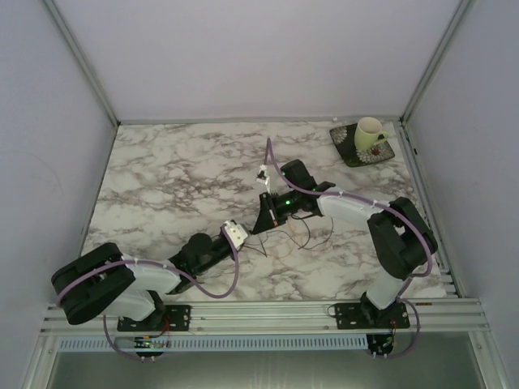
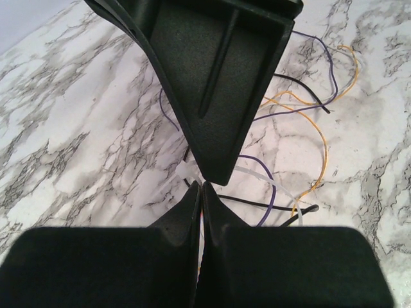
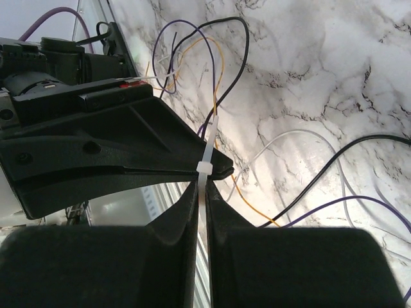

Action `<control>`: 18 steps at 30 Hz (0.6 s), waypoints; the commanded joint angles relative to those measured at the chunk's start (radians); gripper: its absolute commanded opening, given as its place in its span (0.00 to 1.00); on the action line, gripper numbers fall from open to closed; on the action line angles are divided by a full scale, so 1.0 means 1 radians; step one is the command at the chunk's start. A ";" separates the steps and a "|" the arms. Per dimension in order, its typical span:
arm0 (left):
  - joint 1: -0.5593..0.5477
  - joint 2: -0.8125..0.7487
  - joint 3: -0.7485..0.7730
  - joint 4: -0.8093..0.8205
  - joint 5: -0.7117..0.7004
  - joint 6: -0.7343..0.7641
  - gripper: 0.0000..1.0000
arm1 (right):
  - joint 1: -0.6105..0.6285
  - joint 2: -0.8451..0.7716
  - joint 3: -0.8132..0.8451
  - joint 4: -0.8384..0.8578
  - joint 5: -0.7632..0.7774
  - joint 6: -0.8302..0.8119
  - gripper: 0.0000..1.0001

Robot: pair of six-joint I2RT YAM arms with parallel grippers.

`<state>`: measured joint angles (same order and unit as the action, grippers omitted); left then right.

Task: Zip-tie the wires
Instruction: Tie the cable at the center of the board.

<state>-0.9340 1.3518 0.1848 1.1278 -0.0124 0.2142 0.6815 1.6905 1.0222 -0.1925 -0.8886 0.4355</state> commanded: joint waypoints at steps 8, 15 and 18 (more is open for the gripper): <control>0.001 0.001 0.050 0.022 -0.031 -0.081 0.00 | -0.004 -0.007 0.029 0.024 -0.022 -0.001 0.26; 0.033 -0.010 0.054 0.027 -0.057 -0.176 0.00 | -0.004 -0.056 -0.039 0.045 -0.024 0.009 0.33; 0.036 -0.019 0.050 0.035 -0.060 -0.184 0.00 | -0.004 -0.066 -0.057 0.071 -0.023 0.025 0.34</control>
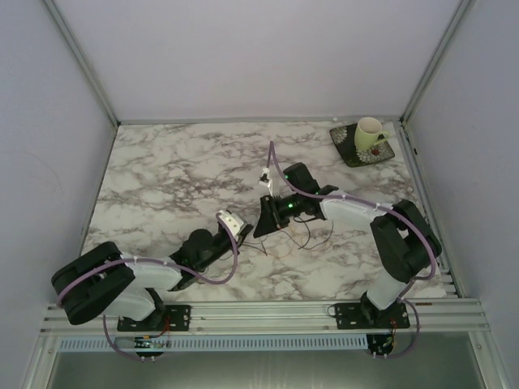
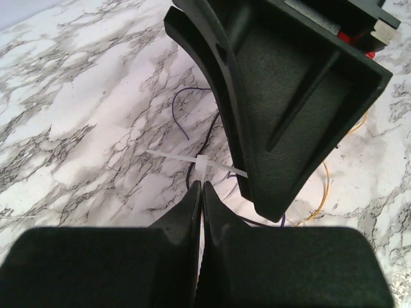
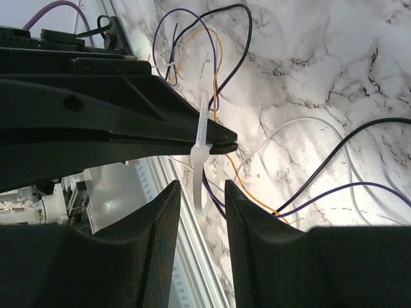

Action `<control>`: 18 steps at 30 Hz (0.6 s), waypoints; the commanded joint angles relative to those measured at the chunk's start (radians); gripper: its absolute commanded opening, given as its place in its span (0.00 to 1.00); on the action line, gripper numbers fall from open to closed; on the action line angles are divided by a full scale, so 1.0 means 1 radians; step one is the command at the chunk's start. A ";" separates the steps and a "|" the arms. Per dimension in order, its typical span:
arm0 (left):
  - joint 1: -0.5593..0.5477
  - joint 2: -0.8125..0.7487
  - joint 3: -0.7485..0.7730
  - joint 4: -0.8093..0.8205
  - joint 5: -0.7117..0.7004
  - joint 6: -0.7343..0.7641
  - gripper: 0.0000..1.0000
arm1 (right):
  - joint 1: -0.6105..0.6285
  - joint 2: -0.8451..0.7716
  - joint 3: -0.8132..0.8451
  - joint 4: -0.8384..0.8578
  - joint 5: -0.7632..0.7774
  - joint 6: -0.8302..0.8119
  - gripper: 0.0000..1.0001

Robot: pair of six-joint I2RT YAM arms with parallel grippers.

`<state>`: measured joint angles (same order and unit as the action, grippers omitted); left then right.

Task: Zip-tie the wires
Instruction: Tie the cable at the center of the board.

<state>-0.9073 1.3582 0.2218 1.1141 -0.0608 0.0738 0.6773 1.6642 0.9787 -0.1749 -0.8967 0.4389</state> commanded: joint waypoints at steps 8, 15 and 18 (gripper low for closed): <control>0.019 -0.050 0.004 0.049 -0.020 -0.058 0.00 | -0.004 -0.057 -0.023 0.073 0.002 0.029 0.34; 0.022 -0.053 -0.006 0.056 -0.013 -0.068 0.00 | -0.014 -0.069 -0.017 0.081 0.017 0.034 0.34; 0.027 -0.051 -0.013 0.070 -0.009 -0.082 0.00 | -0.020 -0.079 -0.025 0.099 0.011 0.044 0.34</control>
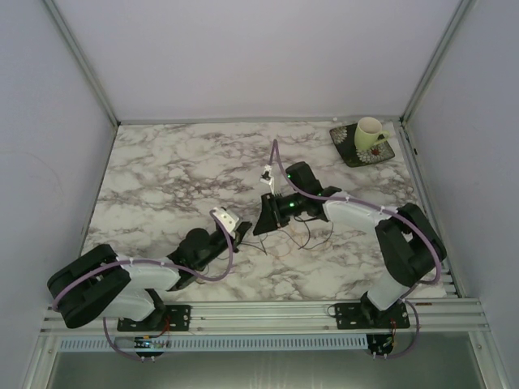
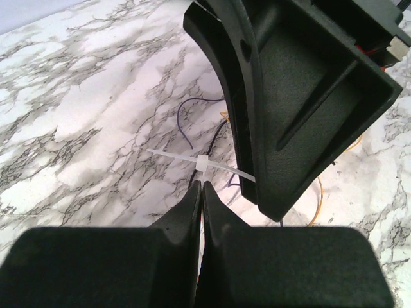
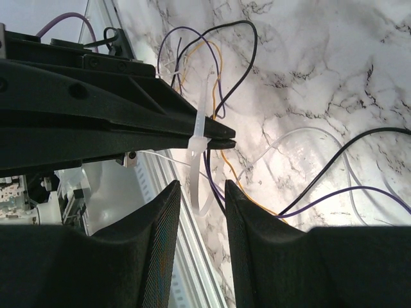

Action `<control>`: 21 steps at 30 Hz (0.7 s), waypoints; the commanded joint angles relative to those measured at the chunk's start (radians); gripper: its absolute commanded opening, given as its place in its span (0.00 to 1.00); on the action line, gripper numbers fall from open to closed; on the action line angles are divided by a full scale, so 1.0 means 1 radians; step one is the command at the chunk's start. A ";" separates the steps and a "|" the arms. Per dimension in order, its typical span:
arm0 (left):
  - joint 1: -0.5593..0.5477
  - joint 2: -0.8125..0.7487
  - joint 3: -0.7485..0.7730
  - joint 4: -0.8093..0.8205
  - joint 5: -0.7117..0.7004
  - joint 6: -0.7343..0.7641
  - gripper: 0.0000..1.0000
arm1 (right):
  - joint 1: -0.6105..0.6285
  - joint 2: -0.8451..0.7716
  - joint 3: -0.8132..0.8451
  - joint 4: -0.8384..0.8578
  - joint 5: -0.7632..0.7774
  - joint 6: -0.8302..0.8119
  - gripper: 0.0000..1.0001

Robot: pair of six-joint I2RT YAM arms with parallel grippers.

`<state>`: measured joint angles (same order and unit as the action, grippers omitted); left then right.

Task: Zip-tie the wires
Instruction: Tie the cable at the center of the board.

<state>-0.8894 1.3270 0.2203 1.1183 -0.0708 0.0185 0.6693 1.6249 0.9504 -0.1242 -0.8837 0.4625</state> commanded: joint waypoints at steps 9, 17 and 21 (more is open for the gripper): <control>0.015 -0.015 -0.024 0.111 0.021 -0.053 0.00 | -0.017 -0.048 -0.026 0.140 -0.036 0.083 0.29; 0.015 -0.013 -0.042 0.136 0.051 -0.024 0.00 | -0.020 -0.034 -0.020 0.152 -0.035 0.088 0.07; 0.012 -0.011 -0.081 0.205 0.105 0.043 0.00 | -0.027 -0.024 -0.017 0.153 -0.041 0.092 0.00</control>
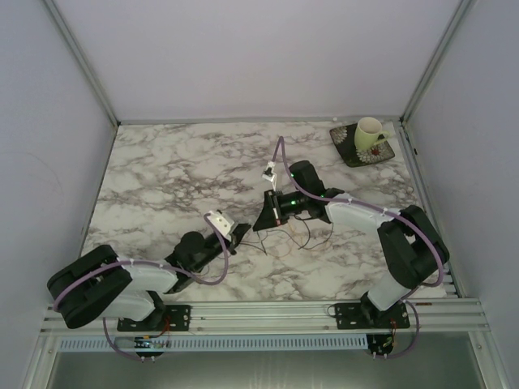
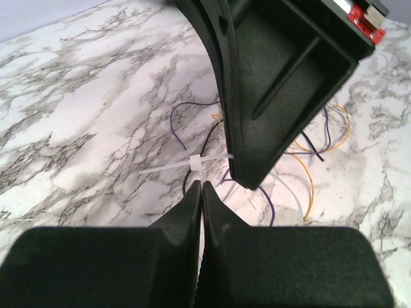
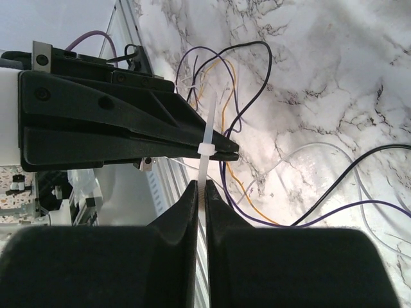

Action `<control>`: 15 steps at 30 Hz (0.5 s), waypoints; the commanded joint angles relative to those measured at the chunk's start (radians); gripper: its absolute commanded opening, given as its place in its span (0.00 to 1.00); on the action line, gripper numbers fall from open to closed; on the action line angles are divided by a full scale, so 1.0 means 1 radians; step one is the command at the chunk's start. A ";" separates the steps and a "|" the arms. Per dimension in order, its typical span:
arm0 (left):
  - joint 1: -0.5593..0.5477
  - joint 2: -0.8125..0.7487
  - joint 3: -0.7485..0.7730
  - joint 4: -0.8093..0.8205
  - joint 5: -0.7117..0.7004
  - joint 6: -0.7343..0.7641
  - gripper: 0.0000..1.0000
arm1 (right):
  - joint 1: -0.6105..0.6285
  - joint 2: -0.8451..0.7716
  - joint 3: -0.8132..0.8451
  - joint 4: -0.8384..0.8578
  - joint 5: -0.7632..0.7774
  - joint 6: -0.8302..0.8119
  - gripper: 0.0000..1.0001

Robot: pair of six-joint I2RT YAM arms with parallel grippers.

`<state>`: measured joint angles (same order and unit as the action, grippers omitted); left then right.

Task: Zip-tie the wires
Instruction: Tie the cable at the center of the board.

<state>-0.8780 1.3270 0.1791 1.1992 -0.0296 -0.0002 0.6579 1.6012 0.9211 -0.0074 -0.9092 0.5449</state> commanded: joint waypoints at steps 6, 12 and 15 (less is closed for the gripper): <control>-0.010 -0.017 -0.053 0.136 0.112 0.174 0.00 | -0.015 0.030 0.021 0.027 -0.046 0.011 0.00; -0.010 0.017 -0.032 0.148 0.097 0.196 0.00 | 0.003 0.066 0.035 -0.008 -0.057 -0.013 0.00; -0.013 0.042 -0.023 0.163 0.119 0.198 0.00 | 0.005 0.073 0.040 -0.008 -0.050 -0.014 0.00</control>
<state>-0.8799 1.3460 0.1299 1.2720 0.0383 0.1638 0.6598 1.6562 0.9215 -0.0174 -0.9630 0.5442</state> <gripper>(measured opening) 0.005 0.013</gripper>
